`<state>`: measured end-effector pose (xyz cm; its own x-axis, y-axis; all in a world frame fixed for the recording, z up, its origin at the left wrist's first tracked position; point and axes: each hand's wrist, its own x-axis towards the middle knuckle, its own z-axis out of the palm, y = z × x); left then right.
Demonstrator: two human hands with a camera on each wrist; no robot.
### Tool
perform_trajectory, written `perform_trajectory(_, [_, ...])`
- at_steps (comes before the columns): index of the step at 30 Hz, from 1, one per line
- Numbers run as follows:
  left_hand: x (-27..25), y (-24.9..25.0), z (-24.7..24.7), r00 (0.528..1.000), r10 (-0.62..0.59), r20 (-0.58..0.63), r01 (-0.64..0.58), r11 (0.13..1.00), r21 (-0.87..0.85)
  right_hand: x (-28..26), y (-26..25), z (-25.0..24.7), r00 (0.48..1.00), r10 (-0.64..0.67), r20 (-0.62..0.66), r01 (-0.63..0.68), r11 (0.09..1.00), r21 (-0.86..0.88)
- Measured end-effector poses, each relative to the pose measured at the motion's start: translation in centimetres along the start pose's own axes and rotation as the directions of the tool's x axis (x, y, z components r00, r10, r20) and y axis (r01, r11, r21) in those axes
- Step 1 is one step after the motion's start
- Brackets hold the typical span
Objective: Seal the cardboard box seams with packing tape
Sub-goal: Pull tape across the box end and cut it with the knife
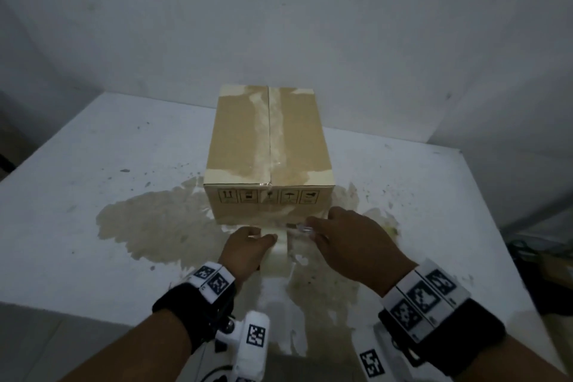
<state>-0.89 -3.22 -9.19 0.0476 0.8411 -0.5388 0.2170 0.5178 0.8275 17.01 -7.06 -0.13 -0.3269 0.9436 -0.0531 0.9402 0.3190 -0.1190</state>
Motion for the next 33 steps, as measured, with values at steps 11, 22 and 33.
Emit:
perform_trajectory(11, [-0.7,-0.7,0.2,0.999,-0.01,0.052,0.015,0.995,-0.102,0.4,-0.2,-0.1,0.999,0.035,0.026,-0.034,0.999,-0.042])
perform_trajectory(22, [-0.1,-1.0,0.4,0.998,-0.016,0.054,0.021,0.995,-0.099,1.3,-0.8,0.2,0.997,0.048,0.057,-0.043,0.996,-0.084])
perform_trajectory(33, [0.5,-1.8,0.5,0.996,-0.046,0.079,0.056,0.989,-0.137,1.7,-1.8,-0.1,0.991,0.096,0.097,-0.085,0.99,-0.111])
